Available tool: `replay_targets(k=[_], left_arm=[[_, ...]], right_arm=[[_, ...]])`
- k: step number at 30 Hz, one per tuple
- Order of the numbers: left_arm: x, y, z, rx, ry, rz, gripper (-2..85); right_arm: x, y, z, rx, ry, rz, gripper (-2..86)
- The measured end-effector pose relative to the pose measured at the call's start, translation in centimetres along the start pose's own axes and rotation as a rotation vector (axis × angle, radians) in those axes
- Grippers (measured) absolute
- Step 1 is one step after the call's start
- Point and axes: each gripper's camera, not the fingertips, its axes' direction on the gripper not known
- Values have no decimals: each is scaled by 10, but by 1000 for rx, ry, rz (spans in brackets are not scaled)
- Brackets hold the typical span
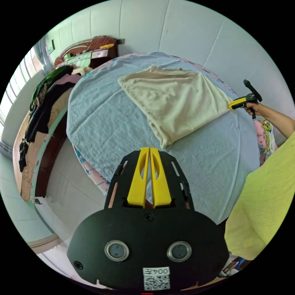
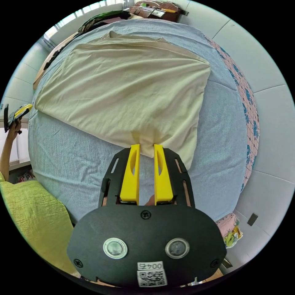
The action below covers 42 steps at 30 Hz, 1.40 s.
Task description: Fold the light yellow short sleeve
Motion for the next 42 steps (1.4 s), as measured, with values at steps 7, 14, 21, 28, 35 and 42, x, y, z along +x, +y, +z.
replay_targets(k=[7, 14, 21, 28, 35, 42], left_arm=[[91, -85, 37, 7, 15, 125, 2], [124, -124, 91, -121, -38, 68, 3], [133, -150, 108, -193, -65, 75, 3], [136, -177, 129, -260, -65, 88, 2], [131, -189, 149, -246, -35, 75, 3], [128, -199, 168, -234, -9, 75, 2]], right_arm=[[49, 108, -38, 203, -44, 165, 93], [114, 153, -35, 308, -138, 153, 80], [120, 146, -29, 304, -89, -33, 68], [126, 149, -51, 347, 29, -165, -2], [179, 160, -17, 234, -128, -28, 9], [195, 157, -36, 291, -232, 54, 90]])
